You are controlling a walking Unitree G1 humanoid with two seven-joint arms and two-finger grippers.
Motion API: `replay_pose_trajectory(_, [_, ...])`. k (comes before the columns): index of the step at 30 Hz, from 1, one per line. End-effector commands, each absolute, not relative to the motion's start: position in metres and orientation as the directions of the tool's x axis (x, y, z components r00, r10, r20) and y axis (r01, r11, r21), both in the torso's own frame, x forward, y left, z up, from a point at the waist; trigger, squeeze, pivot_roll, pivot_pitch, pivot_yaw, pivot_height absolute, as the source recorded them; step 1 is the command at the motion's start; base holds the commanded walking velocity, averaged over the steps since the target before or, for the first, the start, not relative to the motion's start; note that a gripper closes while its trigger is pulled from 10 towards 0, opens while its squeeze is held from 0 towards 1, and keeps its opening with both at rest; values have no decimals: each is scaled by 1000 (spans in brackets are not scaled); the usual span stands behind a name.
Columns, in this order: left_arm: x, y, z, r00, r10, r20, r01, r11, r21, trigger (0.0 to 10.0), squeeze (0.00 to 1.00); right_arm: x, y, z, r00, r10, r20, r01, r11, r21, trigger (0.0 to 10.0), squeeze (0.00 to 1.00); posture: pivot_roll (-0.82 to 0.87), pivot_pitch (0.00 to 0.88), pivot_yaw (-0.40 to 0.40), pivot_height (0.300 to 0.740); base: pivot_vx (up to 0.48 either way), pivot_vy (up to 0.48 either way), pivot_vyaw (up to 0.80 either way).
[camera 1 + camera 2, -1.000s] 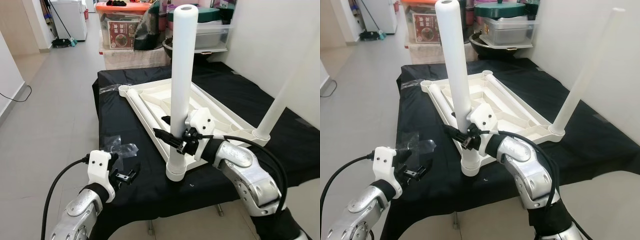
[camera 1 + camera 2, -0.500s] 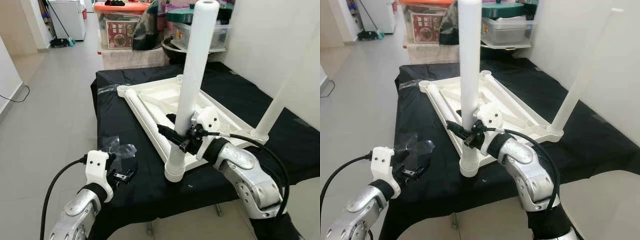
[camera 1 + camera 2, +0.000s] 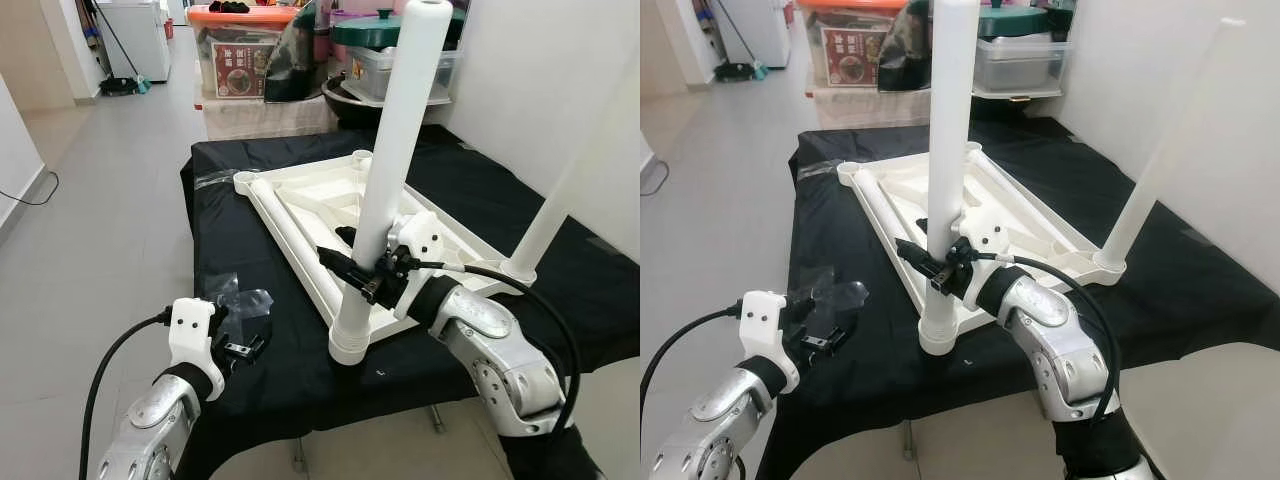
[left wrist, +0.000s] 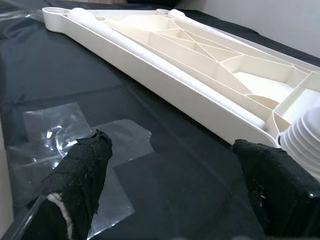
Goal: Building children table
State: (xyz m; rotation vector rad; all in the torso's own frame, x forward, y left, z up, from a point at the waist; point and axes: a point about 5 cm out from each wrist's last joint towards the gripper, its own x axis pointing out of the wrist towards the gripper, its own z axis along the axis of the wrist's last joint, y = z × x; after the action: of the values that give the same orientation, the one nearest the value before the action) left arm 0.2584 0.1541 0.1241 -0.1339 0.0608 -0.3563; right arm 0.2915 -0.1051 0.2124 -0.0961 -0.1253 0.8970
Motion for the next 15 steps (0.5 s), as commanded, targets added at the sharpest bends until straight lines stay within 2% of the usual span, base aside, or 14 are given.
replay_pose_trajectory(1, [260, 157, 123, 938, -343, -47, 334, 934, -128, 10000, 0, 285, -92, 186, 508, 859, -56, -861, 505, -66, 0, 0, -35, 0, -58, 740, 0, 0, 0])
replay_pose_trajectory(8, [261, 156, 123, 940, -339, -43, 331, 935, -130, 10000, 0, 283, -89, 187, 434, 897, -86, -900, 427, -84, 0, 0, -30, 0, -66, 740, 0, 0, 0])
replay_pose_trajectory(10, [260, 156, 123, 941, -335, -41, 327, 935, -136, 10000, 0, 284, -87, 188, 397, 914, -85, -918, 393, -58, 0, 0, -23, 0, -74, 740, 0, 0, 0])
replay_pose_trajectory(15, [259, 156, 122, 943, -330, -41, 322, 936, -144, 10000, 0, 287, -87, 189, 369, 927, -64, -930, 368, -24, 0, 0, -18, 0, -80, 740, 0, 0, 0])
